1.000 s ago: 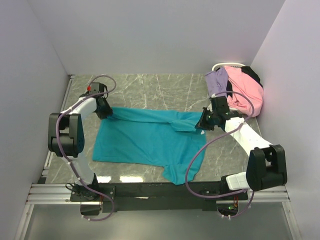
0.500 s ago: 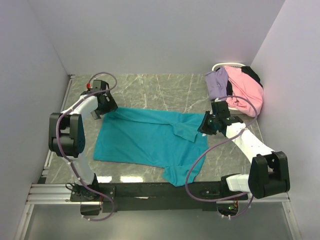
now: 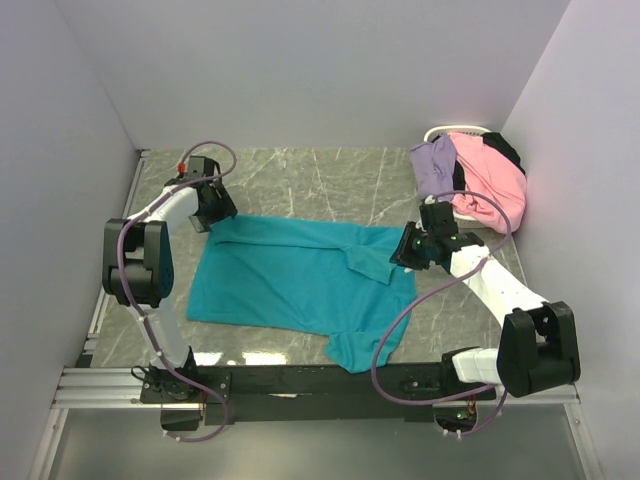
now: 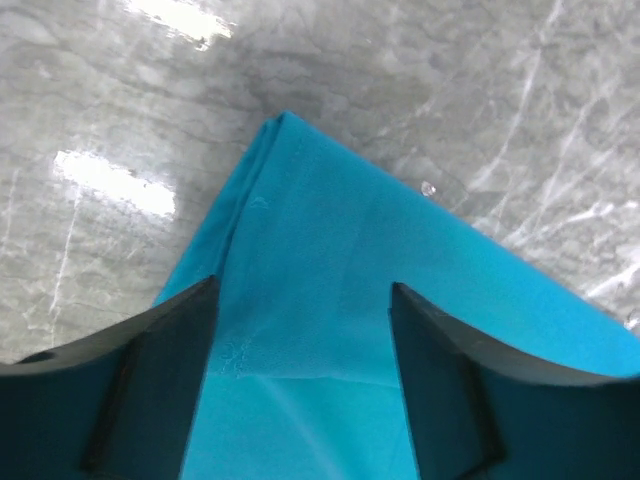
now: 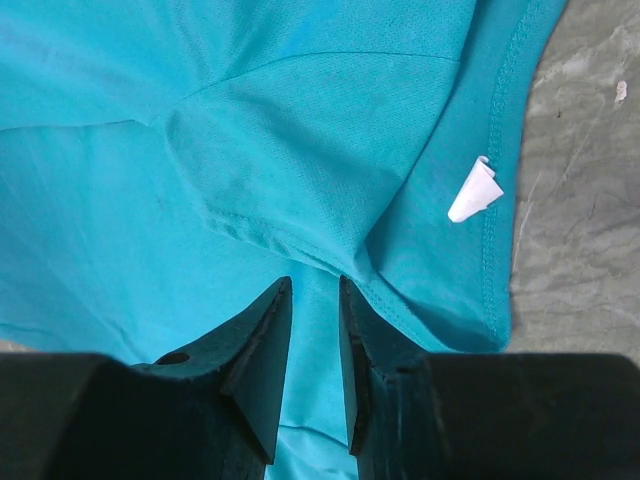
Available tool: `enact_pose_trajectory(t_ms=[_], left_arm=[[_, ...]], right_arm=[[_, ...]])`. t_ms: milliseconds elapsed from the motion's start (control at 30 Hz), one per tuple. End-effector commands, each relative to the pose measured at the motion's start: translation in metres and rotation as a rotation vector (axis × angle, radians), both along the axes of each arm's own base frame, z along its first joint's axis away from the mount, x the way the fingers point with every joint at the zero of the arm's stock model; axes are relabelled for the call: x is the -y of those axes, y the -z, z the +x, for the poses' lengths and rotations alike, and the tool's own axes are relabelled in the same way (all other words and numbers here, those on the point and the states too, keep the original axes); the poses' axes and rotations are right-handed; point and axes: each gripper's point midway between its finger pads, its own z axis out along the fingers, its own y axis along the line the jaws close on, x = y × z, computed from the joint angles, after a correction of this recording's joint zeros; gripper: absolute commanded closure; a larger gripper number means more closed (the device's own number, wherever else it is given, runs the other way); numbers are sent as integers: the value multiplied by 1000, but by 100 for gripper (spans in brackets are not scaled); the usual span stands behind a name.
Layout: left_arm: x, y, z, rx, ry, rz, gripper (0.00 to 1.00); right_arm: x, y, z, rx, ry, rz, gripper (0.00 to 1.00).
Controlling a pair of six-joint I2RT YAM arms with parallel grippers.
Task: Fold and stack the t-shirts
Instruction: Fold the tshirt
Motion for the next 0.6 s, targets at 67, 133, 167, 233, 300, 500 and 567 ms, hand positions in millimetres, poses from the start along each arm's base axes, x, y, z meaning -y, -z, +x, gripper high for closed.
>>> enact_pose_trajectory(t_ms=[67, 133, 167, 233, 300, 500, 567], left_arm=[[25, -5, 5, 36, 76, -110, 30], [24, 7, 0, 3, 75, -107, 31], [21, 12, -3, -13, 73, -91, 33], [21, 22, -8, -42, 74, -88, 45], [21, 25, -11, -51, 73, -89, 51], [21, 27, -16, -60, 72, -89, 52], [15, 29, -17, -65, 57, -64, 52]], right_arm=[[-2, -7, 17, 50, 0, -10, 66], [-5, -3, 20, 40, -3, -2, 66], [-7, -1, 20, 32, -8, 6, 66], [-9, 5, 22, 15, -15, 16, 66], [-14, 9, 21, -1, -28, 37, 66], [-15, 29, 16, -60, -25, 35, 64], [-16, 35, 13, -77, -30, 40, 64]])
